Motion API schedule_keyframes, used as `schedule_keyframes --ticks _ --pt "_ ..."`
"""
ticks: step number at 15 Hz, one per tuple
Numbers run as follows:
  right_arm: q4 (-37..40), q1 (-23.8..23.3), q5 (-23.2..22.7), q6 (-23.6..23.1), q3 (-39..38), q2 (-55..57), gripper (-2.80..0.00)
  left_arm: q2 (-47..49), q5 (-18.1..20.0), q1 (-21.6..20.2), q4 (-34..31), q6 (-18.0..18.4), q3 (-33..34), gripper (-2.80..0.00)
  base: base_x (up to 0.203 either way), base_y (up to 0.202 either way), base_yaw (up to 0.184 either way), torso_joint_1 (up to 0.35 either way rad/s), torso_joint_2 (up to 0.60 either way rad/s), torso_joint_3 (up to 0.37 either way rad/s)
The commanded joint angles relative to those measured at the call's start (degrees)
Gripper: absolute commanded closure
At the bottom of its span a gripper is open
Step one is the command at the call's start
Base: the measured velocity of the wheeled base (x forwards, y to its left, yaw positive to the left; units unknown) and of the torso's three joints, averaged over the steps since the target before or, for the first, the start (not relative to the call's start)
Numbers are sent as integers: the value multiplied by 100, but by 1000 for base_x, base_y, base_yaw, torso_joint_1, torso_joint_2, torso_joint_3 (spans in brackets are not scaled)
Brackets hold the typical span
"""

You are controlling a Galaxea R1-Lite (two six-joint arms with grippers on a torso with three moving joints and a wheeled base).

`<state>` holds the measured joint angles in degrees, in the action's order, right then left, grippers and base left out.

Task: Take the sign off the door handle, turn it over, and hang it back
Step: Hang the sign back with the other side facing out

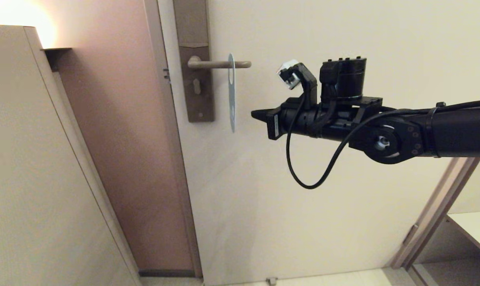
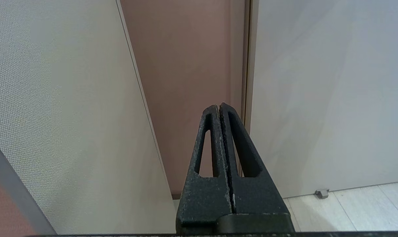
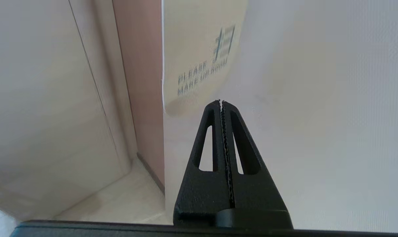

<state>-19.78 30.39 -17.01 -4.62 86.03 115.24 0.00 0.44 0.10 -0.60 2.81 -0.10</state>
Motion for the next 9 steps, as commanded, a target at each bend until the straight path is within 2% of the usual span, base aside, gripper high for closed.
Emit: schedule_keyframes --ticks 1,6,9 --pt "-89 19 -13 -4 2 74 0 9 0 -1 -1 0 1 0 0 0 0 0 0 0" --pt "-282 74 101 -13 28 185 0 9 0 -1 -1 0 1 0 0 0 0 0 0 0" --pt "-713 187 118 -16 28 343 0 9 0 -1 -1 0 1 0 0 0 0 0 0 0"
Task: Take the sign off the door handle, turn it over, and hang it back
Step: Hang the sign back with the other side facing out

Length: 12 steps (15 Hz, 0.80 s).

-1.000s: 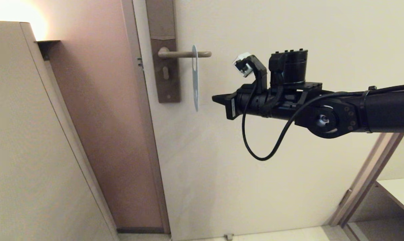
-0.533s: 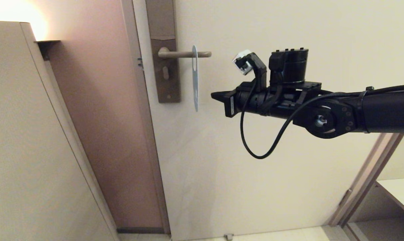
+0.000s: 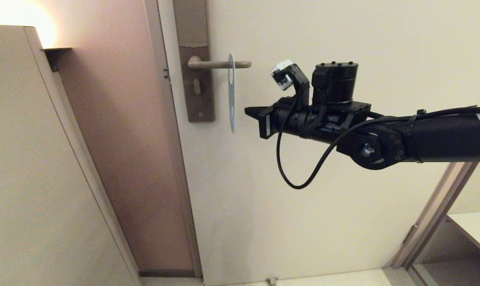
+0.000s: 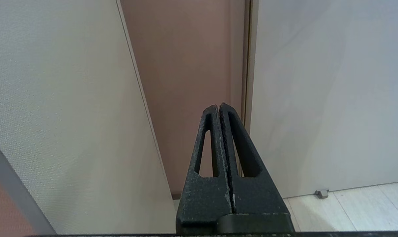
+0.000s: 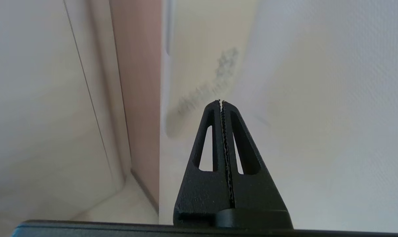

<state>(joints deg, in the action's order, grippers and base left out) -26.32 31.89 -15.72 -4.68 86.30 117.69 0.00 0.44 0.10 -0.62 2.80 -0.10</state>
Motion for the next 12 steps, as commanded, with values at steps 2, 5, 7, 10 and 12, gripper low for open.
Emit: schedule_keyframes --ticks 2,5,7,10,12 --pt "-189 125 -10 -9 55 168 0 9 0 -1 0 1 1 0 0 0 0 0 0 0" --pt "-214 339 -10 -15 268 277 0 9 0 -1 0 1 1 0 0 0 0 0 0 0" --pt "-409 498 -6 -15 412 404 0 9 0 -1 0 1 1 0 0 0 0 0 0 0" --pt "-774 740 159 -15 590 612 0 9 0 -1 0 1 1 0 0 0 0 0 0 0" --pt "-954 818 249 -22 757 768 0 9 0 -1 0 1 1 0 0 0 0 0 0 0"
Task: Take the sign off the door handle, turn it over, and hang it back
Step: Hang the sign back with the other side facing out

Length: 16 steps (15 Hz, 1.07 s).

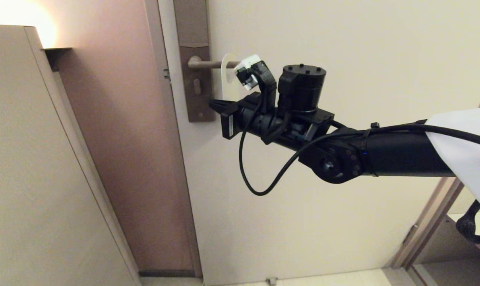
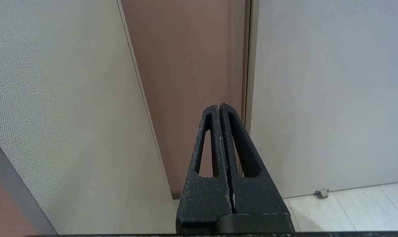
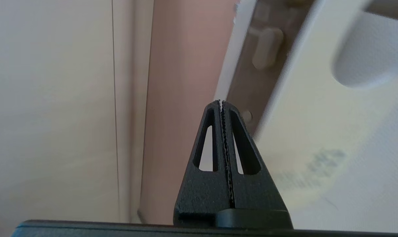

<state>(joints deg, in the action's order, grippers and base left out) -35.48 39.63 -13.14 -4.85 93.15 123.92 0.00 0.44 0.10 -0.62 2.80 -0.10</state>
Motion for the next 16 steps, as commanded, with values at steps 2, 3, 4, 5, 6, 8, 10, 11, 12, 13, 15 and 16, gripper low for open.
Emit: schedule_keyframes --ticks 2,3,4,5,6,8,10,11,12,13,15,16 --pt "-242 82 157 -14 302 324 0 9 0 -1 1 1 1 0 0 0 0 0 0 0" --pt "-338 88 248 -49 329 361 0 9 0 -1 1 1 1 0 0 0 0 0 0 0" --pt "-345 87 242 -65 277 334 0 9 0 -1 1 1 1 0 0 0 0 0 0 0" --pt "-346 89 242 -77 220 283 0 9 0 -1 1 1 1 0 0 0 0 0 0 0" --pt "-339 89 226 -82 88 202 0 9 0 -1 1 1 1 0 0 0 0 0 0 0" --pt "-326 106 187 -81 -280 -6 0 9 0 -1 1 1 1 0 0 0 0 0 0 0" --pt "-269 114 108 -100 -739 -365 0 9 0 -1 1 1 1 0 0 0 0 0 0 0" --pt "-201 109 88 -97 -926 -524 0 9 0 -1 1 1 1 0 0 0 0 0 0 0" --pt "-107 93 80 -96 -1086 -697 0 9 0 -1 1 1 1 0 0 0 0 0 0 0" --pt "7 37 76 -91 -1238 -860 0 9 0 -1 1 1 1 0 0 0 0 0 0 0" --pt "109 -133 90 -87 -1341 -995 0 9 0 -1 1 1 1 0 0 0 0 0 0 0" --pt "111 -220 107 -93 -1336 -995 0 9 0 -1 1 1 1 0 0 0 0 0 0 0"
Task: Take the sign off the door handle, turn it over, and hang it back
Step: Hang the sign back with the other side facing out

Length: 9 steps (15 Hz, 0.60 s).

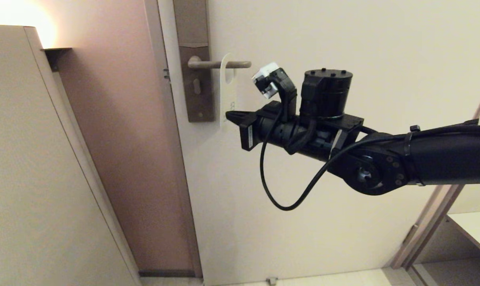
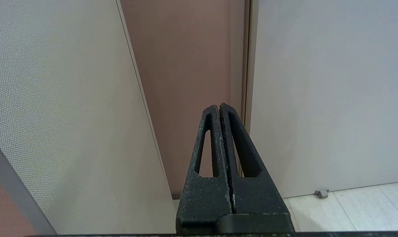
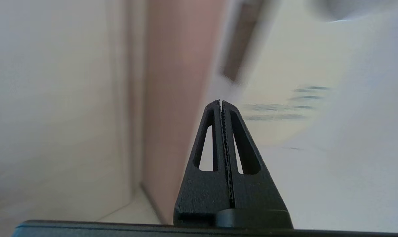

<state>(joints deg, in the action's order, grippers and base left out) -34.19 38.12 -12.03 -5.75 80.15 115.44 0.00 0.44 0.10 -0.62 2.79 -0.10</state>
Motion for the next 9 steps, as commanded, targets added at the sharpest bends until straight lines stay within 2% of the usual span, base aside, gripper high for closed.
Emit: schedule_keyframes --ticks 1,4,9 --pt "-17 -159 2 -18 -9 -126 0 9 0 -1 1 2 1 0 0 0 0 0 0 0" --pt "-36 -302 50 -30 229 155 0 9 0 -1 1 2 1 0 0 0 0 0 0 0" --pt "-95 -305 374 -40 1189 891 0 9 0 -1 1 2 1 0 0 0 0 0 0 0"
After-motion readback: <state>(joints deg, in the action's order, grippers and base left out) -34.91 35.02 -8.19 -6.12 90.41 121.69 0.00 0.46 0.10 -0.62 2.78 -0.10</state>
